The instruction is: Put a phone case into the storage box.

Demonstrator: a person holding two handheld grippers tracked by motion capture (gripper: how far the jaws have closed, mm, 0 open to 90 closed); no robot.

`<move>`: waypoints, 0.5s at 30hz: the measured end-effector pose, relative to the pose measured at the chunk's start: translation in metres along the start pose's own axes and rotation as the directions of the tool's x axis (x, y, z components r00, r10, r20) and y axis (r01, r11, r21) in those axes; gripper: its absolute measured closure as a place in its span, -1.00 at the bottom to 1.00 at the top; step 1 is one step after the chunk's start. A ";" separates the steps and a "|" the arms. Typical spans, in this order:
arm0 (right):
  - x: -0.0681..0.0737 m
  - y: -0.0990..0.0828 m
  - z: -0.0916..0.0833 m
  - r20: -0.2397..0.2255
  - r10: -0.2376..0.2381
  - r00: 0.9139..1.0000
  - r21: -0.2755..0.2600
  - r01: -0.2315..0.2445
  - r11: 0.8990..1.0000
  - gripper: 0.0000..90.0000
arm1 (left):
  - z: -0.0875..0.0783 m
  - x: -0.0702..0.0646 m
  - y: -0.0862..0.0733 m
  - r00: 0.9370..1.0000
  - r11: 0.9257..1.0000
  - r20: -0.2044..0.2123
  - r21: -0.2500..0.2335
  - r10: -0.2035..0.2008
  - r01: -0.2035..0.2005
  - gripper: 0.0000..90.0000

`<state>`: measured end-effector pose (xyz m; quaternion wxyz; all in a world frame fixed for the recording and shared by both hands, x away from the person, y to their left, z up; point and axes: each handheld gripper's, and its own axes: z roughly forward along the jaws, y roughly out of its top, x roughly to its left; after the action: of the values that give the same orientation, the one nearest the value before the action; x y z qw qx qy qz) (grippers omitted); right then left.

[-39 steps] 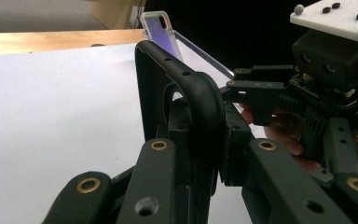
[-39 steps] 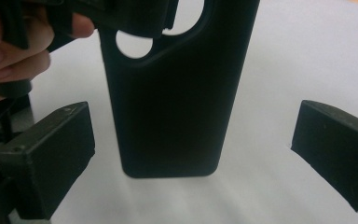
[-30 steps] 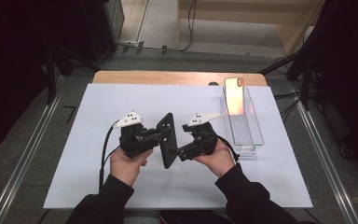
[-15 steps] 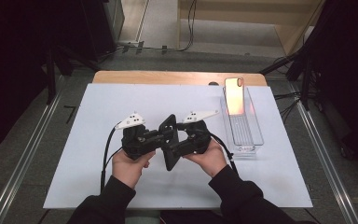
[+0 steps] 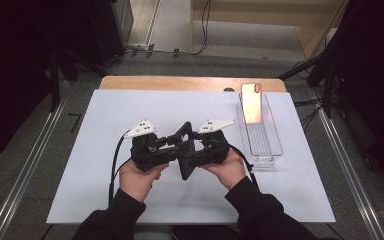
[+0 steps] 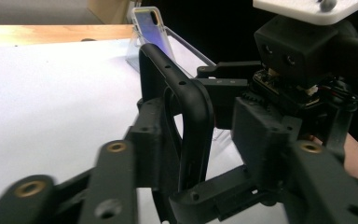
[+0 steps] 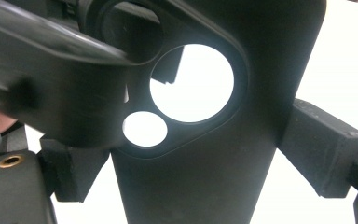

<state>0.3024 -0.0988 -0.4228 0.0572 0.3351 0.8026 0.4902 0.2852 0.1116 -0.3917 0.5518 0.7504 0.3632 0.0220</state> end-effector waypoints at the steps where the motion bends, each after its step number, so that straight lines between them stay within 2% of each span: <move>1: -0.001 -0.001 -0.001 0.001 0.002 1.000 0.000 -0.002 1.000 -0.74 | 0.000 0.000 0.001 1.000 1.000 0.007 0.001 -0.009 0.009 0.10; 8: -0.011 -0.004 -0.006 0.022 0.013 1.000 0.001 -0.013 1.000 -0.74 | -0.005 0.004 0.004 0.998 0.999 0.044 -0.001 -0.037 0.037 -0.09; 15: -0.021 -0.007 -0.012 0.035 0.031 0.999 0.006 -0.031 0.999 -0.74 | -0.012 0.011 0.006 0.998 0.998 0.055 0.041 -0.042 0.040 -0.21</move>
<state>0.3095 -0.1223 -0.4274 0.0624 0.3562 0.7977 0.4826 0.2908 0.1270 -0.3862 0.5471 0.7539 0.3634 -0.0175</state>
